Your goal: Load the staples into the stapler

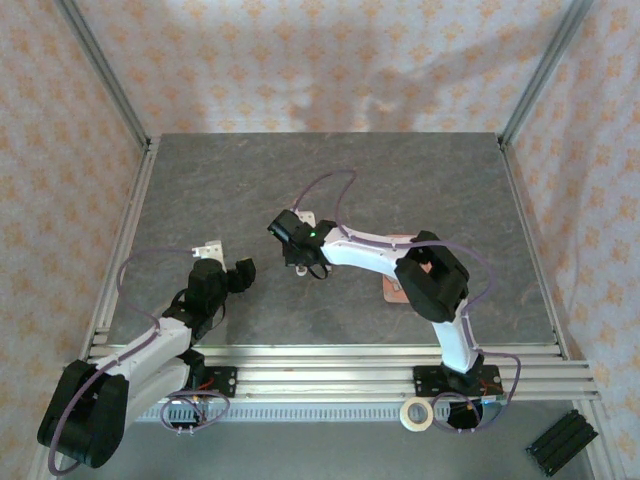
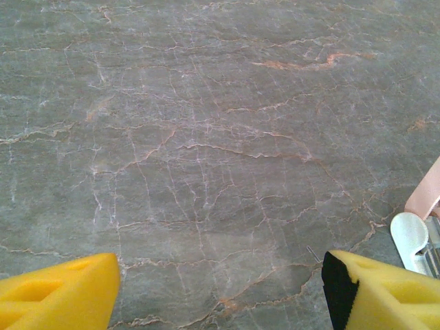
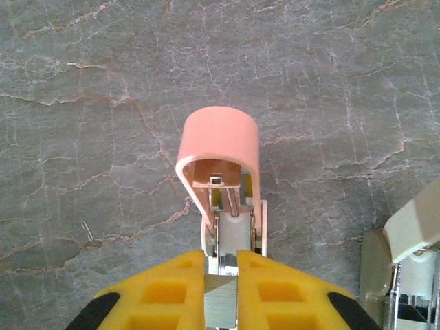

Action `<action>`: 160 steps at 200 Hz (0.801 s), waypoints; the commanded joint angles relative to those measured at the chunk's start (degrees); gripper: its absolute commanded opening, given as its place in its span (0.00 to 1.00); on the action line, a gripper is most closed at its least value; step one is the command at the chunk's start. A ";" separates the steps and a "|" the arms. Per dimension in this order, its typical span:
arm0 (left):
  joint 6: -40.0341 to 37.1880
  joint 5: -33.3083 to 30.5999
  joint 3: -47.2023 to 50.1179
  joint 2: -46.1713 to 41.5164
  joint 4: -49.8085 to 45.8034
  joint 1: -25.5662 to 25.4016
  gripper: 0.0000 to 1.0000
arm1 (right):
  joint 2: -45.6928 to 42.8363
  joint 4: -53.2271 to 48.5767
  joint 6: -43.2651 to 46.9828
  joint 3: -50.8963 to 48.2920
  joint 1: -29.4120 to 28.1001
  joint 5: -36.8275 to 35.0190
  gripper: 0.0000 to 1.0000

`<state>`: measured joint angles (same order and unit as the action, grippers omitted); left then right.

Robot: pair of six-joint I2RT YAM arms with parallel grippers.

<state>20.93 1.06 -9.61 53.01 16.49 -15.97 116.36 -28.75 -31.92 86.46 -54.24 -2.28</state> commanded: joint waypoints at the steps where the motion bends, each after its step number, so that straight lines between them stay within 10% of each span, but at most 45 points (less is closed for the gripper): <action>1: -1.19 -0.53 -1.54 -0.02 1.47 0.50 0.78 | 1.50 -0.07 -1.04 0.01 -0.34 -0.93 0.15; 160: -0.76 2.02 -0.18 -0.81 5.54 0.50 0.78 | -3.43 4.68 0.00 -4.51 -0.48 -4.34 0.15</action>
<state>20.95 1.41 -9.61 53.01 17.43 -15.97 115.96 -26.68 -32.29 83.81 -54.24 -3.38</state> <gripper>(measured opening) 0.778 0.151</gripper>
